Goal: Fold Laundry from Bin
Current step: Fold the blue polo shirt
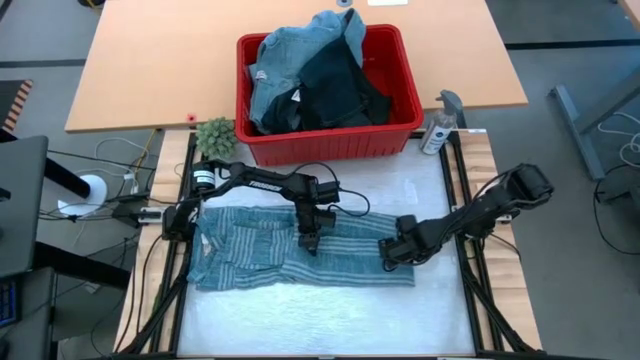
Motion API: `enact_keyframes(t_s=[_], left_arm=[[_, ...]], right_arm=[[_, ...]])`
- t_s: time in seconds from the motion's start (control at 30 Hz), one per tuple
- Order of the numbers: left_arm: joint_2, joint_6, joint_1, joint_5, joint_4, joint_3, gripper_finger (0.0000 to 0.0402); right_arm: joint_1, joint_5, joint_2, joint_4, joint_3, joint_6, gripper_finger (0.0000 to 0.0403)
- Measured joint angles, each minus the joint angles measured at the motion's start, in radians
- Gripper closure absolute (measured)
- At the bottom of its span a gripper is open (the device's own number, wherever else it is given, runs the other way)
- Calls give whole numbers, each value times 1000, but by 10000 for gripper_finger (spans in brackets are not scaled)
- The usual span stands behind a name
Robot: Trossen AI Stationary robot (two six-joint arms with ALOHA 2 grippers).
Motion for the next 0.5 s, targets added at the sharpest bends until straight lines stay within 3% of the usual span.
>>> enact_keyframes(t_s=[0.5], left_arm=[[1, -91, 0, -6, 69, 8, 187]], right_arm=[[-63, -25, 5, 66, -1, -151, 343]])
